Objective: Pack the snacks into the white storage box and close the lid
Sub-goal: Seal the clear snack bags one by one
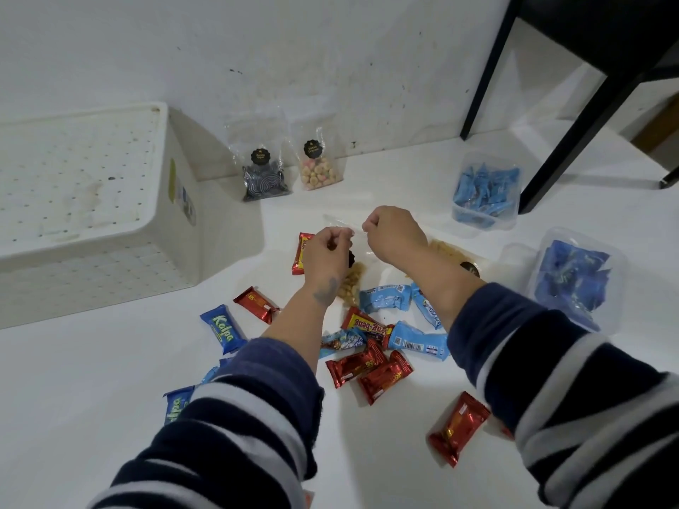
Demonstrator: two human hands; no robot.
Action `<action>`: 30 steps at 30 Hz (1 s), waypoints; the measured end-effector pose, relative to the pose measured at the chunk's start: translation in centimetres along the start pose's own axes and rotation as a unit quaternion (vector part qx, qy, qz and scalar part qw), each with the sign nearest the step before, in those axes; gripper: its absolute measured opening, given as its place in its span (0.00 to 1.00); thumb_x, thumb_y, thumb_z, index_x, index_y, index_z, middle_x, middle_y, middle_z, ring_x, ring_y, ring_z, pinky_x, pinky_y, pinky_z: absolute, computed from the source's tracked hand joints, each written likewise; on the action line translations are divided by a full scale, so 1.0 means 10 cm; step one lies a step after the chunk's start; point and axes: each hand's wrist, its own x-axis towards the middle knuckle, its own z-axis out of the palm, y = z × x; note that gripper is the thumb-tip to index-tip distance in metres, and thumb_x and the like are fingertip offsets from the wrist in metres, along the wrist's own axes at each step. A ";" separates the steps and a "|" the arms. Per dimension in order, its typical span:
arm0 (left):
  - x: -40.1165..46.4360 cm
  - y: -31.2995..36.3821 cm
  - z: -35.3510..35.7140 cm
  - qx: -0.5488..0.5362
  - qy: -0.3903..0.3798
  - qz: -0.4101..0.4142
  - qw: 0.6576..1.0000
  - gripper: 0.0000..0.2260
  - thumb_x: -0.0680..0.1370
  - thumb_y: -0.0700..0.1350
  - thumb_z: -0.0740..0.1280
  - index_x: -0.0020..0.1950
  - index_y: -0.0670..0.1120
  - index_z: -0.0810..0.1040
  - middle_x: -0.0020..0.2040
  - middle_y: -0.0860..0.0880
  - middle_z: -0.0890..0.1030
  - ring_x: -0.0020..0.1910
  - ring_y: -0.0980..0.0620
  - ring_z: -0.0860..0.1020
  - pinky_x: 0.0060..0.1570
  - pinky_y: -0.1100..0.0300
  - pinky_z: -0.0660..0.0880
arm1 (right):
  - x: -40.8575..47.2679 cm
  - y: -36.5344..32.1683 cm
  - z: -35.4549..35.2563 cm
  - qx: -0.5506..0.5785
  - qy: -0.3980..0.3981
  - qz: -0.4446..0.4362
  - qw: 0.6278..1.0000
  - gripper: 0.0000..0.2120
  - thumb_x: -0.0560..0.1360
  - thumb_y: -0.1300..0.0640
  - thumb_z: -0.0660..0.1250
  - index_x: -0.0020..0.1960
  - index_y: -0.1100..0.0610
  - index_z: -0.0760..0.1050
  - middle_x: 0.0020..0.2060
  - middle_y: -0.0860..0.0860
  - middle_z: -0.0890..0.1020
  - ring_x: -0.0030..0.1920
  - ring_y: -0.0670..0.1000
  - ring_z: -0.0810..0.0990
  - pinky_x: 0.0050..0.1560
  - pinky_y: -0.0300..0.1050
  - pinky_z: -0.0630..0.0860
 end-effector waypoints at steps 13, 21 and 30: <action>-0.06 -0.49 -0.26 0.220 -0.059 0.100 0.969 0.25 0.78 0.39 0.62 0.73 0.55 0.64 0.72 0.47 0.68 0.68 0.47 0.70 0.66 0.50 0.69 | -0.34 0.15 0.23 0.189 0.109 -0.031 0.975 0.12 0.78 0.61 0.63 0.60 0.55 0.67 0.57 0.52 0.69 0.41 0.47 0.74 0.47 0.42 0.72; 0.03 -0.35 -0.13 0.209 -0.008 0.103 0.972 0.26 0.78 0.41 0.63 0.75 0.52 0.62 0.70 0.46 0.70 0.66 0.47 0.71 0.61 0.55 0.70 | -0.22 0.21 0.39 0.219 -0.029 0.002 0.975 0.23 0.77 0.64 0.64 0.71 0.50 0.68 0.60 0.56 0.76 0.60 0.55 0.77 0.62 0.50 0.74; 1.16 0.27 0.54 0.151 0.015 0.129 0.980 0.27 0.79 0.39 0.62 0.77 0.49 0.58 0.72 0.43 0.64 0.65 0.46 0.72 0.60 0.60 0.69 | 1.26 0.19 -0.23 0.205 0.005 -0.071 0.976 0.23 0.76 0.65 0.64 0.70 0.51 0.69 0.63 0.54 0.75 0.62 0.53 0.75 0.55 0.37 0.69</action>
